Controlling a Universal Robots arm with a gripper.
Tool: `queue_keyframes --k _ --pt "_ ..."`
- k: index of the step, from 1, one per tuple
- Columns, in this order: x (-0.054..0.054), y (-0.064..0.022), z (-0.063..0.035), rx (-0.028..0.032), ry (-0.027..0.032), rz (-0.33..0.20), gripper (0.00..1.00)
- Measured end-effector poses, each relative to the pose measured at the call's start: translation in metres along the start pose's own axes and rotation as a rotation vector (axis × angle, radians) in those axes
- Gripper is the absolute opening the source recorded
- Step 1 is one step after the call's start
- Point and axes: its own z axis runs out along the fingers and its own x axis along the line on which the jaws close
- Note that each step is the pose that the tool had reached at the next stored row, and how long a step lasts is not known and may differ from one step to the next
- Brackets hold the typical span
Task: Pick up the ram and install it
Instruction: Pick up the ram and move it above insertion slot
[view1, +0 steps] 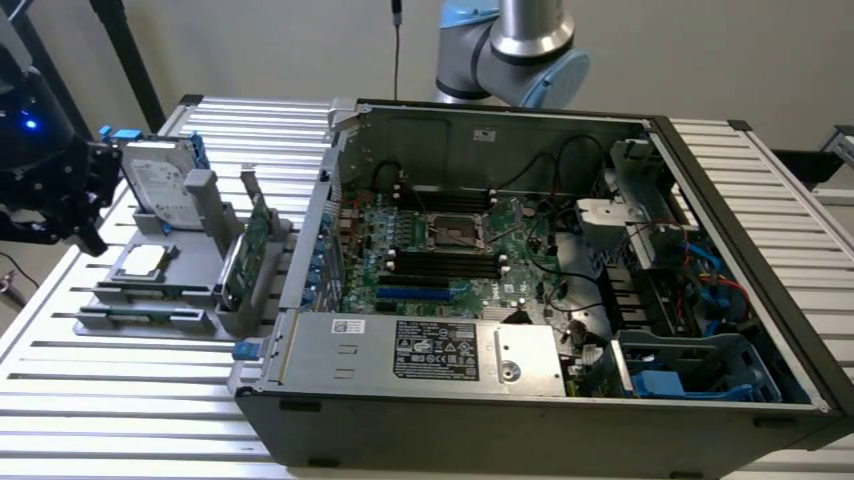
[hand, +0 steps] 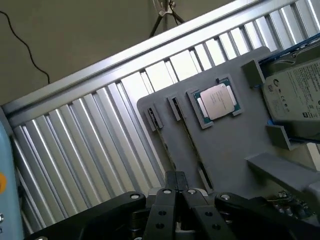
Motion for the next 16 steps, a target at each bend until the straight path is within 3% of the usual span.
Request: queue_keyframes --k 7,16 --pt "0.0000 -0.0001 0.0006 0.0114 -0.0001 -0.128 0.11" --pt "0.0000 -0.0001 0.0038 0.0177 0.0028 -0.290 0.11"
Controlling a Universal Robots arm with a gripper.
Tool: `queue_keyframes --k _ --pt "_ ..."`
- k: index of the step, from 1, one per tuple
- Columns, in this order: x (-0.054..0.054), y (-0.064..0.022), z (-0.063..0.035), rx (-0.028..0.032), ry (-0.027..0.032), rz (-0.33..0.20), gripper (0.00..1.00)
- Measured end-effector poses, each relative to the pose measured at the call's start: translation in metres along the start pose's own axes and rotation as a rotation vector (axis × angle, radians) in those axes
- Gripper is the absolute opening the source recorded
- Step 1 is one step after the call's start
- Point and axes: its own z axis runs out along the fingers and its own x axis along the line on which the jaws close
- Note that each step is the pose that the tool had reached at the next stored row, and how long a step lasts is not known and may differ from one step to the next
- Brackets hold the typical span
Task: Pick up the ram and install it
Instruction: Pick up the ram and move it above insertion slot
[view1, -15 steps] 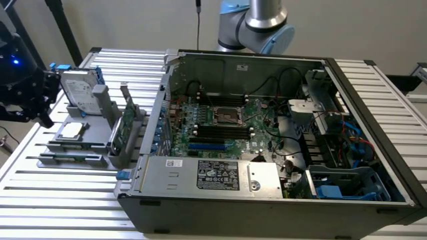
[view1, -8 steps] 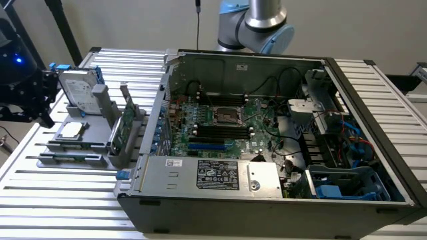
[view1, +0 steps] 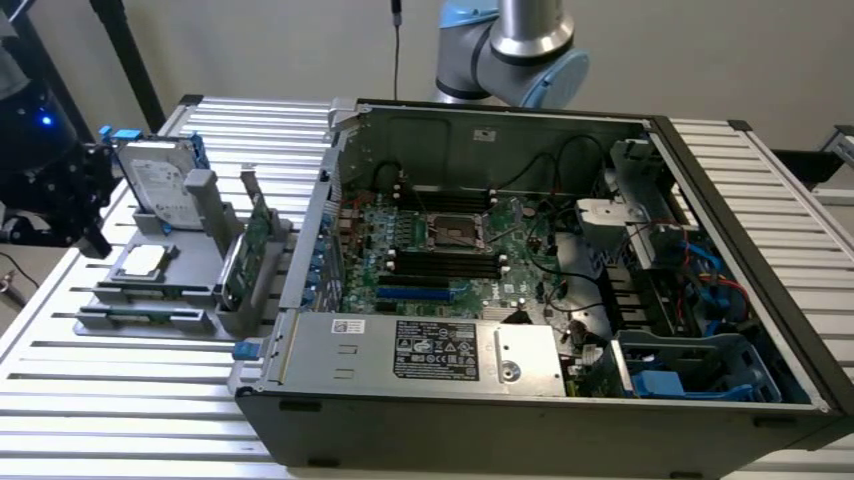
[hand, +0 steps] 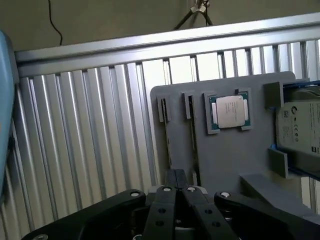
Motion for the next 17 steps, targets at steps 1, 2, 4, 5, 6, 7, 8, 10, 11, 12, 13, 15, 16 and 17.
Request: queue_keyframes --k 1,2,4,5,6,7,8,10,11,12,13,15,16,17 --pt "0.0000 0.0000 0.0004 0.0008 0.0003 -0.018 0.11" --pt "0.0000 0.0000 0.0009 0.0013 0.0005 -0.038 0.11" --pt "0.0000 0.0000 0.0013 0.0013 0.0010 -0.055 0.11" --pt "0.0000 0.0000 0.0014 0.0013 0.0010 -0.059 0.11" --pt "0.0000 0.0000 0.0016 0.0014 0.0010 -0.062 0.11" --pt "0.0000 0.0000 0.0016 0.0014 0.0010 -0.063 0.11" --pt "0.0000 0.0000 0.0017 0.0015 0.0010 -0.063 0.11" --pt "0.0000 0.0000 0.0017 0.0015 0.0010 -0.064 0.11" --pt "0.0000 0.0000 0.0017 0.0015 0.0010 -0.063 0.11" --pt "0.0000 0.0000 0.0017 0.0015 0.0010 -0.063 0.11" --pt "0.0000 0.0000 0.0017 0.0015 0.0010 -0.064 0.11" --pt "0.0000 0.0000 0.0017 0.0015 0.0010 -0.064 0.11" --pt "0.0000 0.0000 0.0017 0.0015 0.0010 -0.064 0.11" --pt "0.0000 0.0000 0.0017 0.0015 0.0010 -0.064 0.11"
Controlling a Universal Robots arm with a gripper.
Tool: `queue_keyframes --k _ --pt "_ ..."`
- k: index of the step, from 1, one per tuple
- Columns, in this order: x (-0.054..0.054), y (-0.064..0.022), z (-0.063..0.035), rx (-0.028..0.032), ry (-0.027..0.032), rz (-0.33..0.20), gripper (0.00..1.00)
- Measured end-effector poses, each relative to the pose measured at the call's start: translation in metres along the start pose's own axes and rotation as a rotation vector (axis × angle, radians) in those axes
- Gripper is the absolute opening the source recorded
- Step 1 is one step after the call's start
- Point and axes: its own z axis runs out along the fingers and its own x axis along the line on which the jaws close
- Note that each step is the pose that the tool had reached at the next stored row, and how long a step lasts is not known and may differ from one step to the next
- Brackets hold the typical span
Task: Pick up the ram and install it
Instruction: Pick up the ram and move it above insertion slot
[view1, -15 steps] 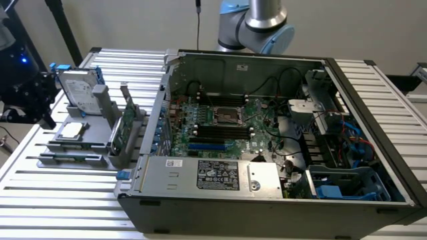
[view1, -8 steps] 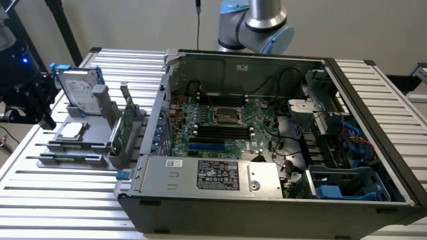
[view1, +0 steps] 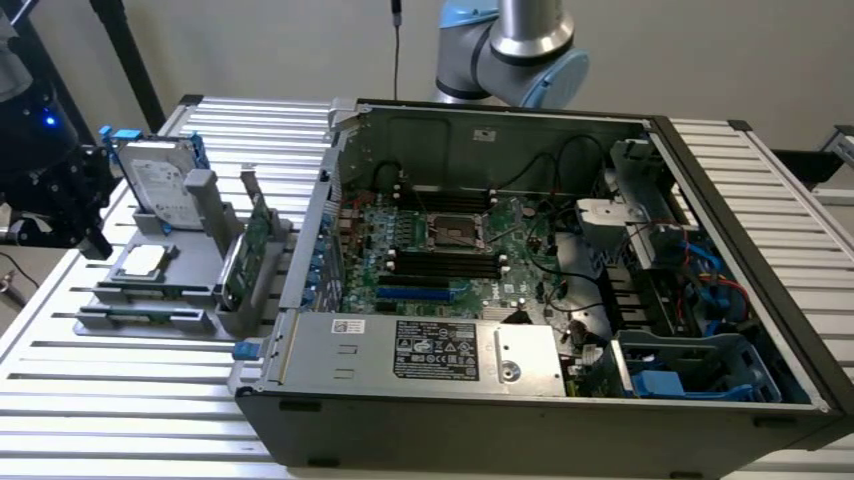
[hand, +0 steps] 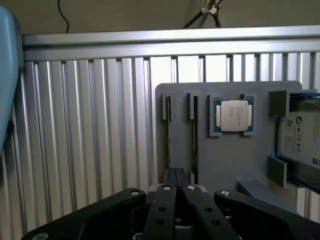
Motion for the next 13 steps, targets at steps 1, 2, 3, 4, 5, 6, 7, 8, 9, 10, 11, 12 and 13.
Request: queue_keyframes --k 1,2,3,4,5,6,7,8,9,10,11,12,13 --pt "0.0000 0.0000 0.0000 0.0000 0.0000 0.000 0.11" --pt "0.0000 0.0000 0.0000 0.0000 0.0000 -0.001 0.11" --pt "0.0000 0.0000 0.0000 0.0000 0.0000 -0.002 0.11" --pt "0.0000 0.0000 0.0000 0.0000 0.0001 -0.005 0.11" --pt "0.0000 0.0000 0.0000 0.0000 0.0002 -0.009 0.11" --pt "0.0000 0.0000 0.0001 0.0001 0.0003 -0.015 0.11" --pt "0.0000 0.0000 0.0001 0.0002 0.0004 -0.023 0.11" --pt "0.0000 0.0000 0.0001 0.0002 0.0005 -0.031 0.11" --pt "0.0000 0.0000 0.0002 0.0003 0.0007 -0.042 0.11" --pt "0.0000 0.0000 0.0002 0.0004 0.0008 -0.052 0.11" --pt "0.0000 0.0000 0.0002 0.0005 0.0010 -0.063 0.11" --pt "0.0000 0.0000 0.0002 0.0006 0.0012 -0.073 0.11" --pt "0.0000 0.0000 0.0002 0.0007 0.0013 -0.082 0.11"
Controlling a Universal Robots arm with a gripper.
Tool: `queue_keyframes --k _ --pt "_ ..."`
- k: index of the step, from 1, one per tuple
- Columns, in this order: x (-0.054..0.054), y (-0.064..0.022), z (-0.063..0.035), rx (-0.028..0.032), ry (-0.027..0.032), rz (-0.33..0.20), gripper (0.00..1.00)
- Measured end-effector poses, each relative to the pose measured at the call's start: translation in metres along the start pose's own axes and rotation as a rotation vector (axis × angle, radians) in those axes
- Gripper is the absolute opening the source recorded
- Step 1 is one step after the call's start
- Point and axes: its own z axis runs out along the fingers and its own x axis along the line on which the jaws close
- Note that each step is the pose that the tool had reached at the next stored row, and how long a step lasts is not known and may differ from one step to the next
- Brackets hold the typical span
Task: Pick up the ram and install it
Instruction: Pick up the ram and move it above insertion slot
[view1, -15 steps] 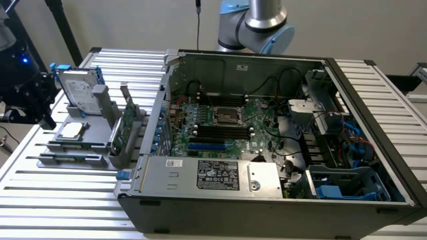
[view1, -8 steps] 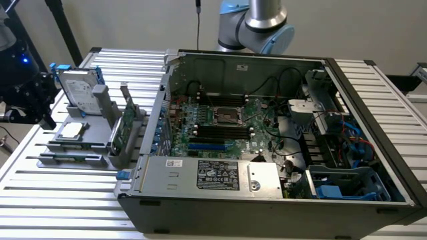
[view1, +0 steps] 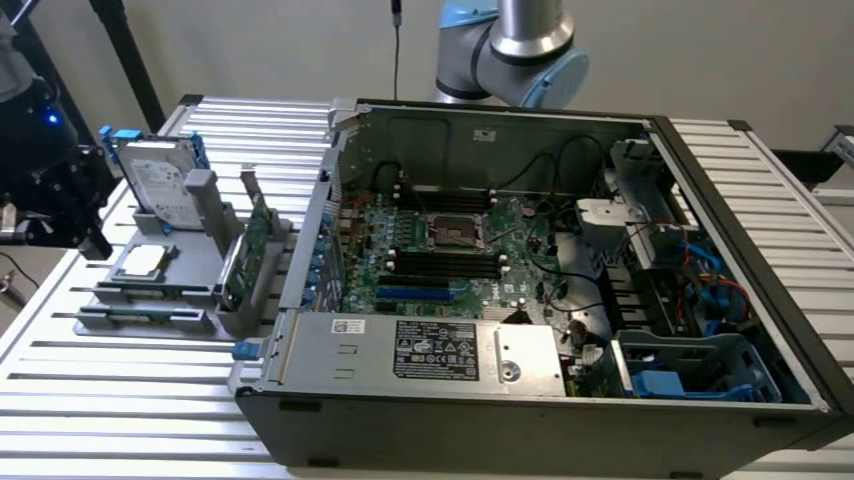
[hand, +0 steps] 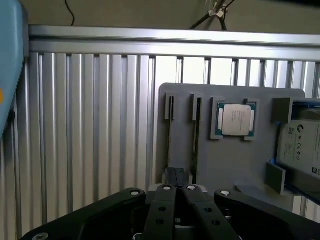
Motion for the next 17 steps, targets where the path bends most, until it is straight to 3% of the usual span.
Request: queue_keyframes --k 7,17 --pt "0.000 0.0024 0.0003 0.0001 0.0000 -0.005 0.11" --pt "0.000 0.0168 0.0015 0.0002 -0.0035 -0.002 0.11"
